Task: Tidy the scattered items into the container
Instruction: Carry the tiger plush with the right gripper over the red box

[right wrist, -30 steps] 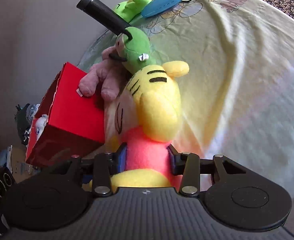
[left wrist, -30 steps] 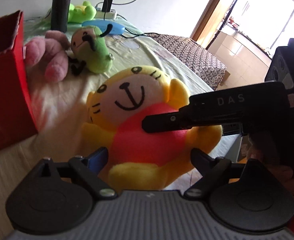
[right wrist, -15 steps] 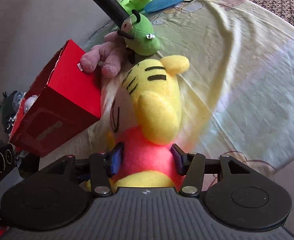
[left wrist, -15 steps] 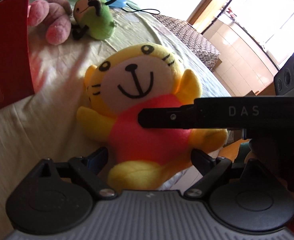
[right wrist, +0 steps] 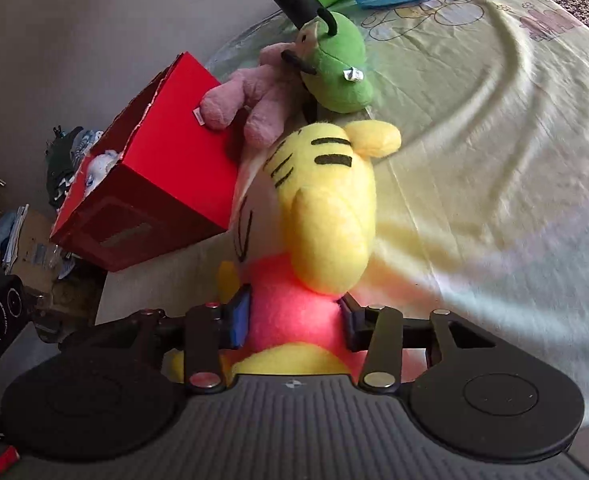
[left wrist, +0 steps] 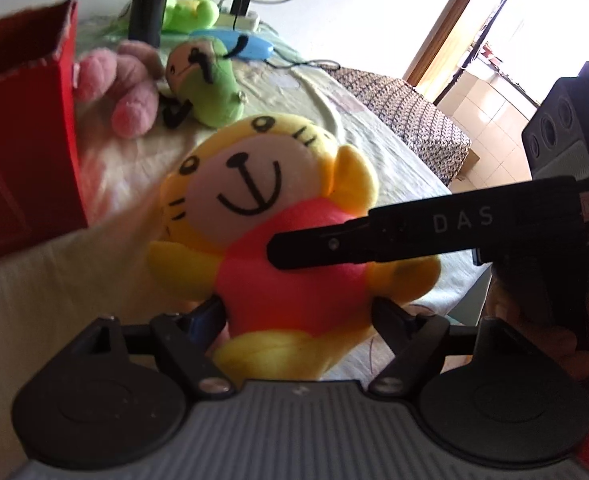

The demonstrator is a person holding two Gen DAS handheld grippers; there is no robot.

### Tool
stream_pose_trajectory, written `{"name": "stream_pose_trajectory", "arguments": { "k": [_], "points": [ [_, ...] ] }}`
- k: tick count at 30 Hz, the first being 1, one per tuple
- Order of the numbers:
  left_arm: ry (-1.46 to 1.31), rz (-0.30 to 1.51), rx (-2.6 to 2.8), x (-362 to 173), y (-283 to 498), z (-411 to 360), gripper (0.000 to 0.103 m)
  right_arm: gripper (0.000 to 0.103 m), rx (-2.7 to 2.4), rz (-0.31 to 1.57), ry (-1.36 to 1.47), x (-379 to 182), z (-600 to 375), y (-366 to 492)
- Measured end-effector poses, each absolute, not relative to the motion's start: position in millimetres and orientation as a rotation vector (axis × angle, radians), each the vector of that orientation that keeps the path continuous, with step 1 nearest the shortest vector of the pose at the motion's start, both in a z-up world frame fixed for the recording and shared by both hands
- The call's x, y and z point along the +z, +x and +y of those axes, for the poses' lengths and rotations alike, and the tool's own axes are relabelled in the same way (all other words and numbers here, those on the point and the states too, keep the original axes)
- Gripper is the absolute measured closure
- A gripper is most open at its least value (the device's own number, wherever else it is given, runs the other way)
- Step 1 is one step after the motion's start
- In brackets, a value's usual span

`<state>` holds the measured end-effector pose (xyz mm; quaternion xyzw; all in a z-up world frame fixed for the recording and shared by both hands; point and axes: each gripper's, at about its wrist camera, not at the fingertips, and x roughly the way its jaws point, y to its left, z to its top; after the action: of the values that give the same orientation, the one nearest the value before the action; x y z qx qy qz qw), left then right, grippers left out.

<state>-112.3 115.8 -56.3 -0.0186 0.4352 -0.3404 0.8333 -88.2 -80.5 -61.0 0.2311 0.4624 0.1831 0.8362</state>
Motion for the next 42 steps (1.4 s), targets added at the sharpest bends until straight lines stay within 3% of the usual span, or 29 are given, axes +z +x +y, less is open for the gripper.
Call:
{"name": "stream_pose_trajectory", "arguments": {
  "k": [17, 24, 35, 42],
  "points": [
    [-0.014, 0.788, -0.638, 3, -160, 301, 0.024, 0.057, 0.571, 0.716, 0.282, 2, 92, -137],
    [-0.031, 0.706, -0.611, 34, -168, 353, 0.024, 0.057, 0.616, 0.634, 0.326, 17, 136, -131],
    [-0.084, 0.561, -0.618, 71, -99, 344, 0.024, 0.057, 0.533, 0.515, 0.374, 57, 131, -76],
    [-0.150, 0.611, -0.651, 57, -23, 308, 0.024, 0.058, 0.347, 0.528, 0.266, 66, 118, -18]
  ]
}}
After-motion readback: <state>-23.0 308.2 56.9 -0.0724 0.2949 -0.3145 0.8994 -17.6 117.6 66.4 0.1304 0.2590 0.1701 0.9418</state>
